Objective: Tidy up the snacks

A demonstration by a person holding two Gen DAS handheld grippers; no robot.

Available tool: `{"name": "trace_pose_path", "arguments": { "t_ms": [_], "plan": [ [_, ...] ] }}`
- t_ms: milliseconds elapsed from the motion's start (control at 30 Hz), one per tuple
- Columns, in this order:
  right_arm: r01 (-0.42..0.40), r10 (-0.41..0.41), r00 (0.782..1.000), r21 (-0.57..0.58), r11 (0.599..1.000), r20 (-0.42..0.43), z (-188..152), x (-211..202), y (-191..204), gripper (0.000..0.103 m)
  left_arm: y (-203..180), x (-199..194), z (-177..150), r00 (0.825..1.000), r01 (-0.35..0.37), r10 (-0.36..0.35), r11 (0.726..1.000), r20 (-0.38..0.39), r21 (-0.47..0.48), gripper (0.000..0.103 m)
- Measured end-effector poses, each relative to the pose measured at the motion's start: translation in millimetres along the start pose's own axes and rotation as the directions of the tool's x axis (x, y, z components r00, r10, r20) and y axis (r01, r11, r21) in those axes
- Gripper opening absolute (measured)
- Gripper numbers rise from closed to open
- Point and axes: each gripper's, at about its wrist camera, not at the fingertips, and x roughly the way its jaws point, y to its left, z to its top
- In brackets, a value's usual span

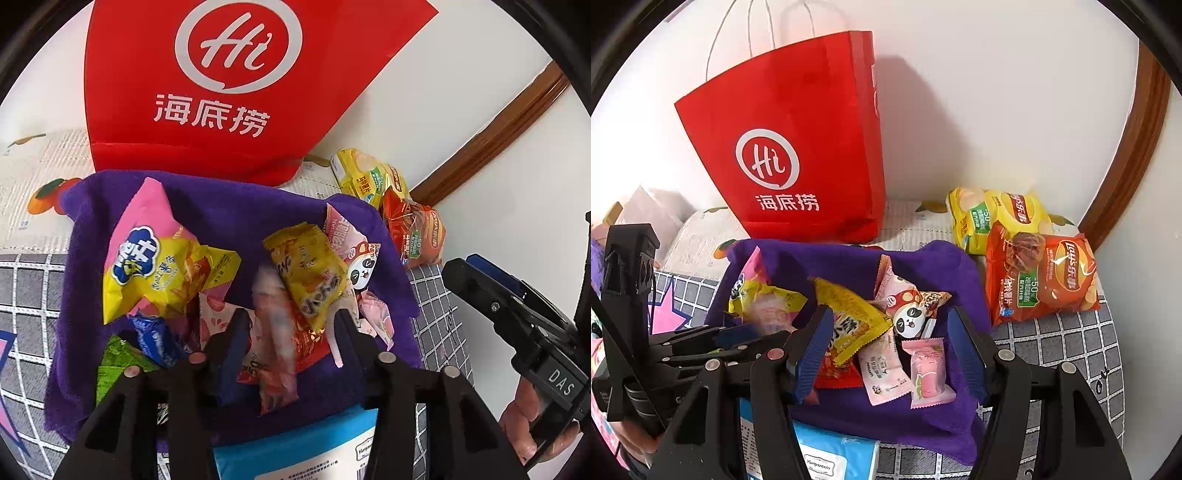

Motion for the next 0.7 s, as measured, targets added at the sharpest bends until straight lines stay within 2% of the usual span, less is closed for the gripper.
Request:
{"name": "trace_pose_path", "arguments": {
  "t_ms": [100, 200, 367, 467, 567, 700],
  "plan": [
    [0.023, -0.023, 1.000, -0.003, 1.000, 0.006, -3, -10, 5, 0.064, -3, -10, 0, 1.000, -0.009, 0.008, 1.000, 0.010, 0.021, 0.046],
    [0.005, -0.004, 0.999, -0.010, 1.000, 0.045, -10, -31, 13, 0.064, -10, -27, 0, 0.999, -0.032, 0.030, 0.998, 0.034, 0.051, 0.048],
    [0.004, -0.007, 0.995, 0.032, 0.999, 0.103, -33, -74, 19, 0.070, -30, -62, -9, 0.989, -0.123, 0.110, 0.984, 0.103, 0.128, 0.053],
    [0.028, -0.033, 0.992, 0.039, 0.999, 0.123, -54, -99, 25, 0.074, -40, -82, -25, 0.982, -0.158, 0.138, 0.974, 0.127, 0.162, 0.058],
    [0.043, -0.054, 0.990, 0.082, 0.996, 0.133, -75, -118, 28, 0.080, -44, -103, -48, 0.983, -0.149, 0.127, 0.974, 0.134, 0.170, 0.058],
    [0.012, -0.026, 0.990, 0.105, 0.994, 0.137, -111, -143, 39, 0.084, -50, -124, -84, 0.980, -0.165, 0.137, 0.966, 0.147, 0.201, 0.060]
  ]
}}
